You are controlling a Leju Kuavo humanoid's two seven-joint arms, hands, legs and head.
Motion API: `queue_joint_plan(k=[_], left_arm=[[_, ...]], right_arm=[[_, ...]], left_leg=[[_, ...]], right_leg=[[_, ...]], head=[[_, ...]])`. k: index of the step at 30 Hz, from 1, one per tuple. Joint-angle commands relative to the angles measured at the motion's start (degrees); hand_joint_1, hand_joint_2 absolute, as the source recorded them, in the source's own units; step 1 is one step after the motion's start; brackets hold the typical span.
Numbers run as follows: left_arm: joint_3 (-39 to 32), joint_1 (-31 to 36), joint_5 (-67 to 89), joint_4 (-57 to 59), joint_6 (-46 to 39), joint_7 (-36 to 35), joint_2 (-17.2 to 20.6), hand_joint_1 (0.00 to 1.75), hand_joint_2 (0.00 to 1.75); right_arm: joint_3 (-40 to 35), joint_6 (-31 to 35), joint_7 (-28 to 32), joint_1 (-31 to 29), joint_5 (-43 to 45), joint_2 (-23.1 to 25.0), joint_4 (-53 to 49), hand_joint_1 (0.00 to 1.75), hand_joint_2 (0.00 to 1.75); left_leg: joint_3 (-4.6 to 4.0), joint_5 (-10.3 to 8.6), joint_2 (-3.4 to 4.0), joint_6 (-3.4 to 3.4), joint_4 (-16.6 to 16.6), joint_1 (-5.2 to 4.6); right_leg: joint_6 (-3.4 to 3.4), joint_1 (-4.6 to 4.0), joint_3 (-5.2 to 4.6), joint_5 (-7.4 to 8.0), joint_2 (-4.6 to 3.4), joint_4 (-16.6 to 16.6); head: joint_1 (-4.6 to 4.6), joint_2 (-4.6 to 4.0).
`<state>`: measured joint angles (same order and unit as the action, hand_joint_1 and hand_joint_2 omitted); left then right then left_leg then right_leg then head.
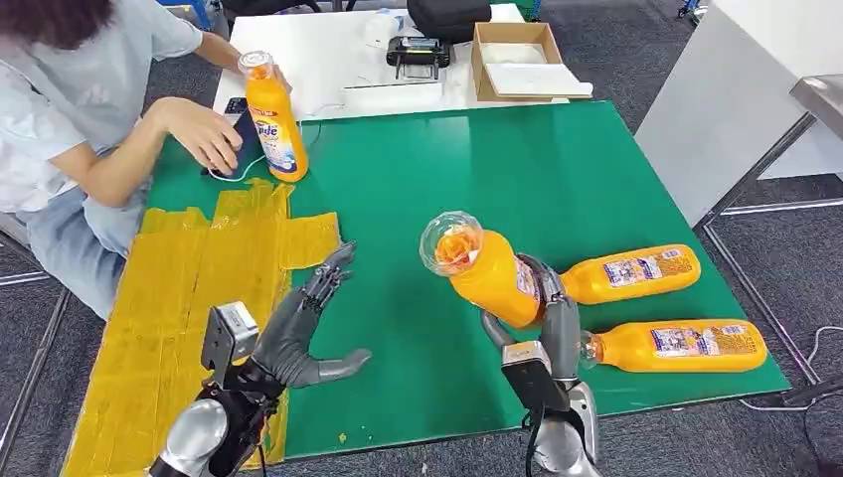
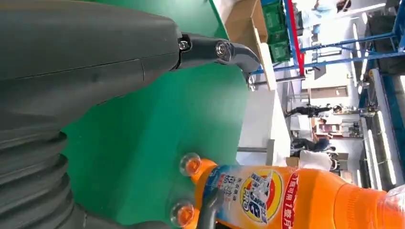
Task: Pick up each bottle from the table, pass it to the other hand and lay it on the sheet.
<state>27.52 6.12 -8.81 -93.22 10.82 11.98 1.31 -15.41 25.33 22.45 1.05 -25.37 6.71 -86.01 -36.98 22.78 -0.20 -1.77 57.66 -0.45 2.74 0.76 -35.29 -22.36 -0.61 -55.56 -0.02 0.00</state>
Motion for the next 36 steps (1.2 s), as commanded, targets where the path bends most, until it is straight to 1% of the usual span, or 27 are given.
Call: queue_joint_plan(k=[1,3,4,5,8,9,10,11,12,13,16,20,21,24,25,26,27,28,29,30,31,33,36], left_arm=[[2.1,3.5,-0.7,3.9,-0.1,-0.4,0.7,0.0,1.75],[2.1,3.4,-0.8,3.9,-0.1,-0.4,0.8,0.0,1.75],[2.3,3.7,-0.8,3.9,-0.1,-0.4,0.9,0.0,1.75],[2.4,3.9,-1.2,3.9,-0.2,-0.4,0.8,0.0,1.75],[3.2,4.8,-2.0,4.0,0.1,-0.3,0.8,0.0,1.75],[3.6,5.3,-2.4,4.4,0.3,-0.4,0.6,0.0,1.75],[4.0,5.9,-2.5,4.8,0.3,-0.4,0.5,0.0,1.75],[4.2,6.3,-2.7,5.1,0.4,-0.5,0.4,0.0,1.75],[4.3,7.0,-3.1,5.7,0.4,-0.7,0.3,0.0,1.75],[4.4,7.4,-3.3,6.1,0.4,-0.7,0.2,0.0,1.75],[4.6,8.2,-4.0,6.5,0.7,-0.7,0.2,0.0,1.75],[5.3,9.5,-5.2,7.4,1.4,-0.8,0.0,0.0,1.75],[5.4,9.6,-5.2,7.6,1.5,-0.8,0.0,0.0,1.75],[5.9,9.8,-5.5,7.8,1.7,-0.7,-0.3,0.0,1.75],[6.1,9.9,-5.7,7.8,1.8,-0.7,-0.3,0.0,1.75],[6.2,9.9,-5.7,7.9,1.9,-0.7,-0.4,0.0,1.75],[6.4,10.1,-5.7,8.0,1.9,-0.7,-0.5,0.0,1.75],[6.6,10.2,-6.0,8.2,2.0,-0.7,-0.6,0.0,1.75],[6.6,10.2,-6.1,8.3,2.1,-0.7,-0.6,0.0,1.75],[6.8,10.3,-6.2,8.3,2.1,-0.7,-0.6,0.0,1.75],[6.8,10.3,-6.5,8.1,2.2,-0.5,-0.6,0.0,1.75],[6.5,10.2,-6.9,7.5,2.0,-0.1,-0.7,0.0,1.75],[6.2,10.1,-7.3,6.7,1.9,0.0,-0.7,0.0,1.75]], right_arm=[[-4.2,-1.3,0.4,-3.8,1.4,1.4,6.3,1.75,1.75],[-4.2,-1.3,0.4,-3.9,1.4,1.3,6.4,1.75,1.75],[-5.0,-1.8,0.4,-4.2,1.7,1.2,6.9,1.75,1.75],[-6.3,-2.8,0.4,-4.9,2.0,1.3,8.0,1.75,1.75],[-10.4,-3.5,0.3,-7.4,2.2,2.6,12.5,1.75,1.75],[-12.3,-3.7,0.2,-8.6,2.6,3.0,14.6,1.75,1.75],[-13.7,-4.0,0.0,-9.6,2.7,3.4,16.3,1.75,1.75],[-14.9,-4.2,-0.1,-10.3,2.7,3.7,17.7,1.75,1.75],[-16.2,-4.1,-0.3,-11.3,2.6,4.1,19.3,1.75,1.75],[-17.2,-4.5,-0.3,-12.1,2.7,4.2,20.6,1.75,1.75],[-19.3,-4.8,-0.3,-13.6,3.1,4.3,22.7,1.75,1.75],[-23.1,-6.4,-0.4,-15.3,3.4,4.5,26.2,1.75,1.75],[-23.5,-6.4,-0.5,-15.6,3.4,4.6,26.8,1.75,1.75],[-24.4,-6.0,-0.4,-16.0,3.2,4.9,27.9,1.75,1.75],[-24.6,-6.0,-0.4,-16.2,3.2,4.8,28.2,1.75,1.75],[-24.7,-6.0,-0.4,-16.3,3.2,4.8,28.3,1.75,1.75],[-24.9,-6.1,-0.5,-16.5,3.3,4.8,28.5,1.75,1.75],[-25.2,-6.1,-0.5,-16.7,3.3,4.7,28.7,1.75,1.75],[-25.3,-6.2,-0.5,-16.8,3.3,4.7,28.8,1.75,1.75],[-25.4,-6.2,-0.6,-16.9,3.3,4.8,29.0,1.75,1.75],[-25.8,-5.8,-0.6,-17.1,3.1,4.8,29.3,1.75,1.75],[-26.0,-5.3,-0.4,-17.2,2.9,4.8,29.3,1.75,1.75],[-26.5,-5.1,-0.6,-17.1,2.5,4.5,29.3,1.75,1.75]], left_leg=[[0.27,0.09,0.1,0.15,0.0,0.06],[0.14,0.02,-0.02,0.09,0.0,0.03],[0.27,0.07,-0.04,0.13,0.0,0.06],[0.15,0.02,-0.01,0.08,0.0,0.04],[0.35,0.15,0.18,0.15,0.0,0.09],[0.16,0.04,0.14,0.09,0.0,0.05],[0.29,0.11,0.19,0.15,0.0,0.07],[0.18,0.03,0.11,0.11,0.0,0.05],[0.26,0.06,0.08,0.14,0.0,0.07],[0.15,0.01,0.07,0.1,0.0,0.06],[0.43,0.16,0.15,0.23,0.0,0.1],[0.43,0.17,0.1,0.2,0.0,0.14],[0.2,0.02,0.03,0.1,0.0,0.07],[0.52,0.21,0.03,0.22,0.0,0.12],[0.23,0.06,0.0,0.11,0.0,0.1],[0.51,0.22,0.02,0.22,0.1,0.13],[0.17,0.02,0.0,0.09,0.0,0.07],[0.25,0.06,-0.04,0.13,0.0,0.09],[0.13,0.0,-0.04,0.09,0.0,0.06],[0.26,0.06,-0.07,0.14,0.0,0.09],[0.13,0.01,-0.04,0.09,0.0,0.08],[0.31,0.1,-0.01,0.16,0.0,0.08],[0.19,0.05,-0.06,0.12,0.0,0.08]], right_leg=[[-0.12,-0.06,0.23,-0.04,-0.03,0.0],[-0.07,-0.03,0.12,-0.02,0.07,0.0],[-0.11,-0.06,0.27,-0.08,0.11,0.0],[-0.07,-0.04,0.14,-0.03,0.04,0.0],[-0.13,-0.09,0.31,-0.07,-0.11,0.0],[-0.07,-0.04,0.13,0.0,-0.08,0.0],[-0.12,-0.07,0.25,-0.04,-0.1,0.0],[-0.09,-0.05,0.14,0.0,-0.05,0.0],[-0.12,-0.07,0.24,-0.03,-0.01,0.0],[-0.09,-0.06,0.13,0.01,-0.02,0.0],[-0.19,-0.11,0.37,-0.1,-0.05,0.0],[-0.17,-0.14,0.41,-0.13,0.01,0.0],[-0.08,-0.07,0.18,-0.03,0.04,0.0],[-0.18,-0.12,0.51,-0.2,0.07,0.0],[-0.09,-0.09,0.24,-0.06,0.06,0.0],[-0.18,-0.13,0.52,-0.2,0.09,0.0],[-0.08,-0.06,0.17,-0.03,0.06,0.0],[-0.11,-0.08,0.26,-0.09,0.11,0.0],[-0.07,-0.05,0.13,-0.03,0.1,0.0],[-0.11,-0.08,0.28,-0.09,0.14,0.0],[-0.07,-0.07,0.13,-0.03,0.09,0.0],[-0.13,-0.08,0.29,-0.11,0.09,0.0],[-0.11,-0.07,0.19,-0.08,0.13,0.0]], head=[[-0.02,0.0],[-0.02,0.0],[0.0,0.0],[-0.02,0.0],[0.0,0.0],[0.0,0.0],[0.0,0.0],[0.0,0.0],[0.0,0.0],[0.0,0.0],[-0.02,0.0],[-0.02,0.0],[0.02,0.0],[0.0,0.0],[0.02,0.0],[-0.02,0.0],[0.02,0.0],[-0.02,0.0],[-0.02,0.0],[0.0,0.0],[0.02,0.0],[0.0,0.0],[0.0,0.0]])
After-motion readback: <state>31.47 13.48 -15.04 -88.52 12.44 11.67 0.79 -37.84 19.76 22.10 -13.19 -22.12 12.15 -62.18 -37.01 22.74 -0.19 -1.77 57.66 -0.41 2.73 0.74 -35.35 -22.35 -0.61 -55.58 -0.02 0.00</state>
